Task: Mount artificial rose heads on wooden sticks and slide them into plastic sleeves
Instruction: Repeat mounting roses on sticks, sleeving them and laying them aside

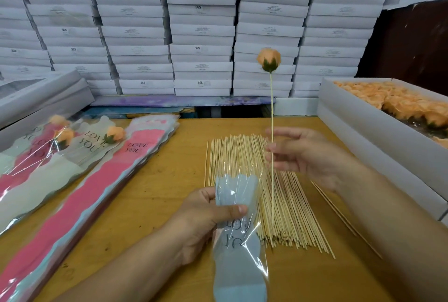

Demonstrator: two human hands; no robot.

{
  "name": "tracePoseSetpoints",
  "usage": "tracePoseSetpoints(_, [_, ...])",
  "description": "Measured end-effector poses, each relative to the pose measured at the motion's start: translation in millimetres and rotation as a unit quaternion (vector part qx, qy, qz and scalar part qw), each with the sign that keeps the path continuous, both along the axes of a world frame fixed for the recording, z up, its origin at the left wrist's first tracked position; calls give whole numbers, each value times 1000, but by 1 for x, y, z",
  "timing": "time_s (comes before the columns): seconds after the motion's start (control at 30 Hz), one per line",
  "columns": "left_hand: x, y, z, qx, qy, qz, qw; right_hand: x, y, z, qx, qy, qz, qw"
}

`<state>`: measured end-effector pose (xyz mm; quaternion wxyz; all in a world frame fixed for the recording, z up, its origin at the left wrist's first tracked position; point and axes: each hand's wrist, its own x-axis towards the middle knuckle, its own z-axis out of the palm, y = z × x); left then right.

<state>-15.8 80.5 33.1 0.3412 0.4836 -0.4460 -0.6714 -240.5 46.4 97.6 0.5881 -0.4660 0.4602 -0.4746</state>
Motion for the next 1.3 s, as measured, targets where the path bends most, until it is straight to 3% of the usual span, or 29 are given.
tracePoseSetpoints(0.37, [3,2,-2,-2,8,-17,1000,9,-57,64,-63,21,-66,996])
tracePoseSetpoints(1.3, [4,0,4,-12,39,14,999,37,-21,-17,6,89,11,996])
